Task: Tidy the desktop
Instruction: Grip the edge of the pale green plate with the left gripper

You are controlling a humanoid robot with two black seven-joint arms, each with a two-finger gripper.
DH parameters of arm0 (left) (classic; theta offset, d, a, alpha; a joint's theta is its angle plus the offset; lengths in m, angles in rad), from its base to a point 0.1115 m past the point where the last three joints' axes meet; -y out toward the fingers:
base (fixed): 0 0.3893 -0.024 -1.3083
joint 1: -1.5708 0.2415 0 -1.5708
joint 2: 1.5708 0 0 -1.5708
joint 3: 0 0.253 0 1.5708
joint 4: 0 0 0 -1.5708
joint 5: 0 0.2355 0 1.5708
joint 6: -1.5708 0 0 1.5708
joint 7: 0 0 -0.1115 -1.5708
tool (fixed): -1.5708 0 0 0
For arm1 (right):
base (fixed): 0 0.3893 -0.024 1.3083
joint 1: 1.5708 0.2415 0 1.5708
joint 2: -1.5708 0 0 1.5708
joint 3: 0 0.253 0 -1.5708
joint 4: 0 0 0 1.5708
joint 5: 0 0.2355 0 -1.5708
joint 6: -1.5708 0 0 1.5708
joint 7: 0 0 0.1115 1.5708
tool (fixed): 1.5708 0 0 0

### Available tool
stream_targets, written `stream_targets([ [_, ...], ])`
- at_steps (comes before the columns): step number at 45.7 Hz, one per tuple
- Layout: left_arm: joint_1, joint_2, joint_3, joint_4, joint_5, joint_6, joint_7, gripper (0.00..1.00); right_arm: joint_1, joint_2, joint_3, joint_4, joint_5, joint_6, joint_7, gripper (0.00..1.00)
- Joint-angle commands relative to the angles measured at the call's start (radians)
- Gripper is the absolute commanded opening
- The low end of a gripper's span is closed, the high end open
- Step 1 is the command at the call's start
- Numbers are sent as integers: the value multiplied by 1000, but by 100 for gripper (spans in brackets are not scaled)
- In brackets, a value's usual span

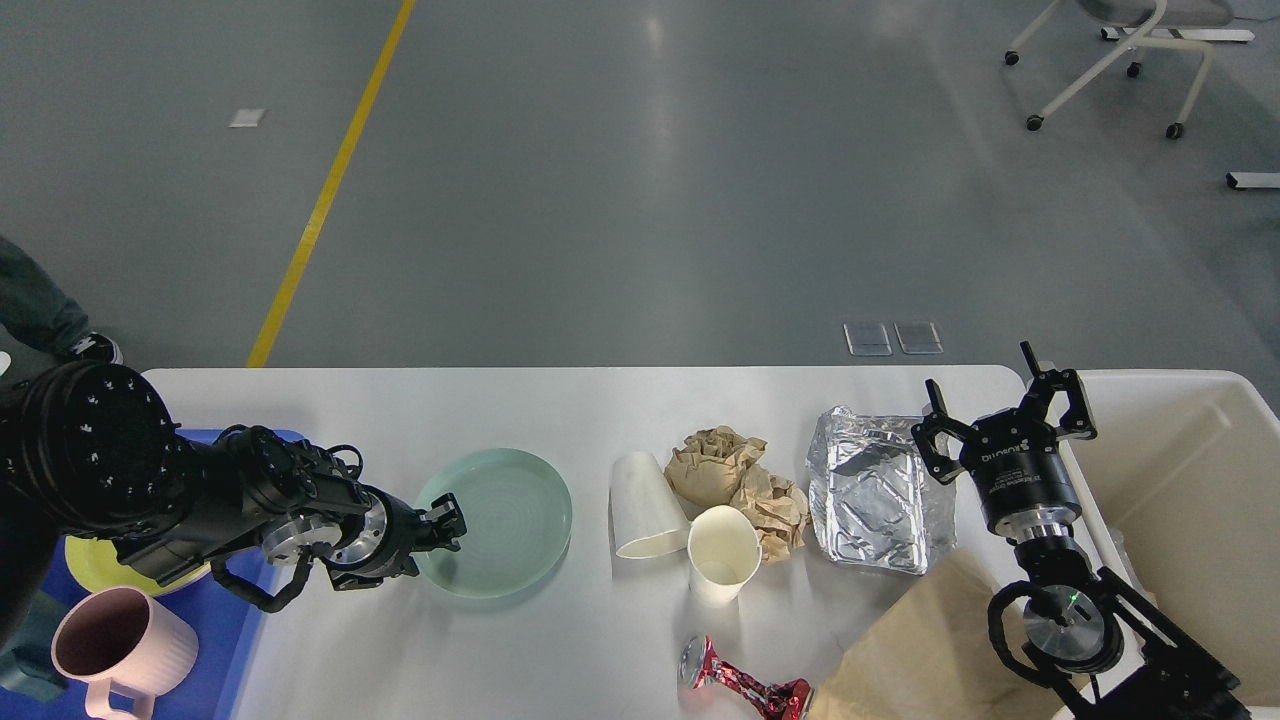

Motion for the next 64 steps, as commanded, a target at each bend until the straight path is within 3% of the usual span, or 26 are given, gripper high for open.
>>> stream_targets([
  [1, 0, 0, -2, 0, 0, 1, 17, 46, 0, 0, 0, 0, 0, 0, 0, 100],
  [9, 3, -2, 0, 0, 0, 6, 19, 43, 0, 0, 0, 0, -1, 0, 0, 100],
  [18, 5, -5, 0, 0, 0, 4, 22, 31, 0, 0, 0, 0, -1, 0, 0, 100],
  [39, 14, -6, 3, 0, -6, 11, 23, 30, 0, 0, 0, 0, -1, 0, 0, 100],
  [48, 16, -6, 5, 2, -9, 9, 52, 22, 0, 0, 0, 0, -1, 0, 0, 100],
  [64, 20, -6, 0, 2, -12, -3, 54, 0, 0, 0, 0, 0, 0, 0, 0, 100],
])
